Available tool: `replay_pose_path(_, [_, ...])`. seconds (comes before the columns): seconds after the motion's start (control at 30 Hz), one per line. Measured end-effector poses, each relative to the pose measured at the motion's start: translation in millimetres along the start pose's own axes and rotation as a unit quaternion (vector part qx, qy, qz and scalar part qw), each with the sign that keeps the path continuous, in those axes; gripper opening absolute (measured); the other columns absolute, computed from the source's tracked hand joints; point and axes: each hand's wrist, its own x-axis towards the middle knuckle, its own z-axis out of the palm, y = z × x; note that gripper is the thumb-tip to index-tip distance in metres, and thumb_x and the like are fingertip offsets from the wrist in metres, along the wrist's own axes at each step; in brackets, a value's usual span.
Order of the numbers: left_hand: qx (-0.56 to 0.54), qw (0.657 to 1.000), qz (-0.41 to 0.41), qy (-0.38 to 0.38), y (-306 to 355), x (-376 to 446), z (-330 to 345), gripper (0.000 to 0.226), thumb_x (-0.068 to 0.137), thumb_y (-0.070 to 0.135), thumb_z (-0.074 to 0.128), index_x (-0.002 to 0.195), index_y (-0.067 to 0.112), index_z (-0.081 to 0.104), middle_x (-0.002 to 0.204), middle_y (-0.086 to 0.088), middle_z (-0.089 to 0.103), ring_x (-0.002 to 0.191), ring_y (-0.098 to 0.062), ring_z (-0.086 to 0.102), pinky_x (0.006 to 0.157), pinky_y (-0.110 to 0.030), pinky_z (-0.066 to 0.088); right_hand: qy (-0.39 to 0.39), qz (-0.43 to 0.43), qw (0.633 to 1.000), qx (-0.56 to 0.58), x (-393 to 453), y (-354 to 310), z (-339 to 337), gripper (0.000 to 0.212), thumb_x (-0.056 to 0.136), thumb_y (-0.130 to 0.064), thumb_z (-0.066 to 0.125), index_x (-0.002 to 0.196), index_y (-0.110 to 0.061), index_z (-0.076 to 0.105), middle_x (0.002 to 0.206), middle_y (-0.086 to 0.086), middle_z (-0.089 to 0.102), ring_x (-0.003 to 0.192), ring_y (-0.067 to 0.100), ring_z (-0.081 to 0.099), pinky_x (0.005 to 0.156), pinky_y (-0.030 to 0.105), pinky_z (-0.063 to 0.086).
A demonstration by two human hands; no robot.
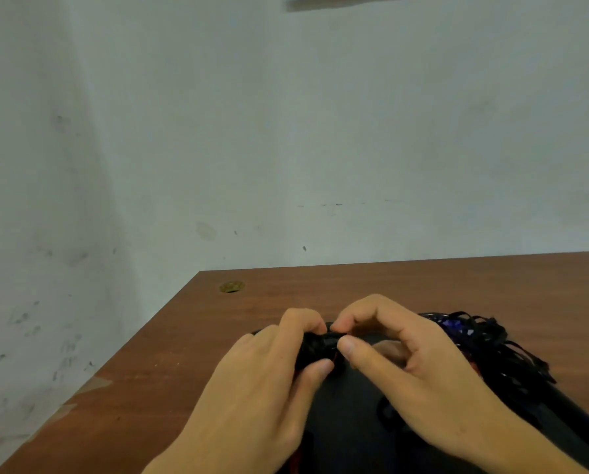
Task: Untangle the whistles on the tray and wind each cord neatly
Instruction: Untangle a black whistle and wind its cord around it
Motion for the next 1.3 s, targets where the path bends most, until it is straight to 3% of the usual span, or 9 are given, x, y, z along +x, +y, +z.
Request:
replay_pose_path(0.1, [-0.005,1.0,-0.002,0.005,-1,1,-2,0.02,0.092,0.053,0.038,0.109,0.052,0.029,0.086,0.024,0.051,0.079,0.0,0.051,0.058,-0.018,0.033,-0.026,-0.013,0.999,-0.031,0,3,-6,0.019,0.089,-0.022,0.07,0.099,-0.038,0.066,0.102,-0.012,0.067,0.088,0.003,0.067,0.067,0.014,0.052])
replay_pose_path(0.27, [-0.014,1.0,-0.009,0.007,0,2,0,0.021,0.092,0.053,0.042,0.106,0.055,0.026,0.093,0.026,0.05,0.079,0.001,0.051,0.06,-0.018,0.03,0.033,-0.042,0.998,-0.043,1,3,2,0.021,0.087,-0.014,0.072,0.089,-0.034,0.068,0.092,-0.011,0.067,0.076,0.002,0.065,0.061,0.009,0.046])
replay_pose_path(0.47, [-0.137,0.989,-0.054,0.019,5,2,3,0.017,0.095,0.052,0.045,0.106,0.05,0.032,0.076,0.015,0.062,0.065,-0.007,0.06,0.054,-0.019,0.034,0.126,-0.063,0.989,-0.052,2,4,12,0.018,0.083,-0.015,0.075,0.088,-0.032,0.074,0.087,-0.015,0.071,0.081,0.009,0.069,0.055,0.015,0.049])
replay_pose_path(0.6, [-0.232,0.968,-0.091,0.032,13,2,4,0.021,0.084,0.055,0.045,0.102,0.047,0.035,0.073,0.008,0.065,0.062,-0.01,0.061,0.056,-0.028,0.049,0.164,-0.064,0.984,-0.022,0,4,16,0.017,0.082,-0.017,0.077,0.088,-0.032,0.075,0.086,-0.017,0.072,0.073,0.009,0.07,0.054,0.022,0.055])
replay_pose_path(0.7, [-0.289,0.949,-0.121,0.034,14,0,6,0.026,0.083,0.056,0.047,0.103,0.045,0.035,0.069,0.004,0.064,0.059,-0.005,0.058,0.061,-0.028,0.05,0.157,-0.064,0.986,0.003,0,3,16,0.014,0.083,-0.021,0.075,0.092,-0.031,0.077,0.089,-0.019,0.073,0.073,0.005,0.07,0.056,0.019,0.055])
replay_pose_path(0.83, [-0.36,0.922,-0.139,0.04,14,0,9,0.026,0.092,0.059,0.051,0.102,0.04,0.037,0.061,-0.002,0.061,0.056,-0.011,0.056,0.057,-0.021,0.046,0.15,-0.092,0.984,0.002,0,1,15,0.013,0.085,-0.027,0.069,0.096,-0.028,0.077,0.091,-0.017,0.072,0.078,0.006,0.07,0.06,0.019,0.055])
replay_pose_path(0.93, [-0.395,0.906,-0.15,0.04,13,1,9,0.035,0.081,0.062,0.055,0.101,0.04,0.037,0.058,-0.001,0.059,0.053,-0.011,0.054,0.055,-0.019,0.044,0.141,-0.109,0.984,-0.013,2,2,15,0.009,0.089,-0.026,0.07,0.096,-0.026,0.075,0.092,-0.015,0.071,0.086,0.011,0.071,0.066,0.017,0.054])
replay_pose_path(1.13, [-0.44,0.88,-0.172,0.042,14,4,8,0.029,0.084,0.058,0.06,0.091,0.041,0.038,0.056,-0.002,0.056,0.051,-0.014,0.05,0.053,-0.019,0.042,0.091,-0.126,0.988,-0.003,2,4,12,0.017,0.09,-0.029,0.063,0.104,-0.029,0.073,0.102,-0.013,0.069,0.102,0.015,0.069,0.077,0.023,0.057])
replay_pose_path(1.3, [-0.478,0.863,-0.16,0.036,13,5,10,0.02,0.09,0.047,0.054,0.087,0.036,0.038,0.057,-0.002,0.055,0.051,-0.015,0.048,0.05,-0.017,0.04,0.098,-0.132,0.986,0.005,2,7,15,0.017,0.089,-0.023,0.069,0.105,-0.027,0.073,0.102,-0.013,0.069,0.101,0.013,0.07,0.082,0.02,0.056])
